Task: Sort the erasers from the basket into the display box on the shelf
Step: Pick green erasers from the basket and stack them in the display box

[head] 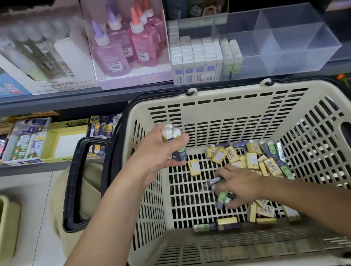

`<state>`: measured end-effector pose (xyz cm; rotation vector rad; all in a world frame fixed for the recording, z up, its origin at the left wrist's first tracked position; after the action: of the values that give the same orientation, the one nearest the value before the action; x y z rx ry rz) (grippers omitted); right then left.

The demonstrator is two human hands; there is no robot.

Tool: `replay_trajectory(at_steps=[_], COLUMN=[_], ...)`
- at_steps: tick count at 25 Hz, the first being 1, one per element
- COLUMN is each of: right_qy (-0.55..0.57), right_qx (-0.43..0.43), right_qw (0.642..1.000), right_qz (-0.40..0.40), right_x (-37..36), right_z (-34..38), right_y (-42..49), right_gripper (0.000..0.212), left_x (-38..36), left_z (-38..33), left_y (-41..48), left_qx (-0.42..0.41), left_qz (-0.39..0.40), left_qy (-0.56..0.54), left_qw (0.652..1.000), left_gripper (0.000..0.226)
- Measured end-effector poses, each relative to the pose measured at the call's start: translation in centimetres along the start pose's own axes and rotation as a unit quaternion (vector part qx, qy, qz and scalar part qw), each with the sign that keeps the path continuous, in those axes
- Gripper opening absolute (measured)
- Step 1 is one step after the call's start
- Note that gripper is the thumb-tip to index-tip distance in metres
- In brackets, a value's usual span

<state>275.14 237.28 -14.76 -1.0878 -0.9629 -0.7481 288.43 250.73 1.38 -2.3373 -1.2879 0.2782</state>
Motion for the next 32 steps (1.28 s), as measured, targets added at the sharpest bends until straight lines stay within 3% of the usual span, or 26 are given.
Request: replay_trajectory(at_steps=[3,6,9,11,14,16,18,22,23,27,29,32], right_qy=[0.026,0.013,0.107,0.218,0.355,0.423,0.458,0.472,0.467,0.442,0.460,0.509], right_qx=[-0.058,-0.057,-0.100,-0.155,-0.209,-0.233,-0.241,-0.254,-0.256,-0.270,-0.280,-0.272], right_qw=[0.998,0.998,0.987,0.955,0.879,0.829,0.797,0.770,0.772,0.781,0.764,0.728], right_qz=[-0.022,-0.012,-0.059,-0.129,-0.240,-0.283,-0.313,-0.346,-0.346,-0.349,-0.355,-0.370], right_x=[0.2,0.2,1.8,4.3,8.3,10.0,11.2,12.8,12.9,12.9,13.0,13.2], right_z=[-0.6,-0.9,-1.4,-2.5,-4.5,-4.8,-4.5,-3.5,-3.3,-2.1,-2.1,-2.8], right_y=[1.0,1.3,1.1,0.6,-1.0,-2.3,-3.0,-3.2,-3.2,-3.5,-3.5,-3.5], right_gripper=[0.049,0.049,0.047,0.047,0.037,0.028,0.022,0.026,0.029,0.040,0.039,0.022], left_x=[-0.3,-1.2,-2.7,-3.6,-4.2,-5.3,-7.5,-10.4,-10.7,-10.0,-9.4,-9.0], left_z=[0.0,-0.1,0.5,1.1,2.4,4.2,5.5,6.5,6.7,7.0,7.0,6.6], left_y=[0.0,0.3,1.1,2.0,3.6,4.2,4.2,4.6,4.8,5.3,5.4,5.3], left_qx=[0.001,0.002,0.018,0.024,0.026,0.092,0.150,0.154,0.152,0.152,0.166,0.165], left_qz=[-0.002,0.001,0.001,-0.017,-0.076,-0.061,0.012,0.085,0.094,0.095,0.071,0.060], left_qy=[0.003,-0.008,-0.006,0.028,0.140,0.043,-0.123,-0.222,-0.227,-0.246,-0.270,-0.272], left_qw=[1.000,1.000,1.000,0.999,0.987,0.993,0.981,0.959,0.957,0.952,0.946,0.946], left_gripper=[0.017,0.020,0.028,0.024,0.014,0.012,0.011,0.064,0.069,0.040,0.042,0.035])
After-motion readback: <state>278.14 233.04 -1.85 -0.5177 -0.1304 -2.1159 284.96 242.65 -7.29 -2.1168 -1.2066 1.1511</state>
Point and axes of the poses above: each hand's wrist, its own y-axis towards the middle knuckle, its own x-axis out of the back of the hand, z = x × y, the point moved 6 cm from there along y, towards the middle knuckle, and after that the axes turned 10 degrees about -z, right-handed, at the moved point
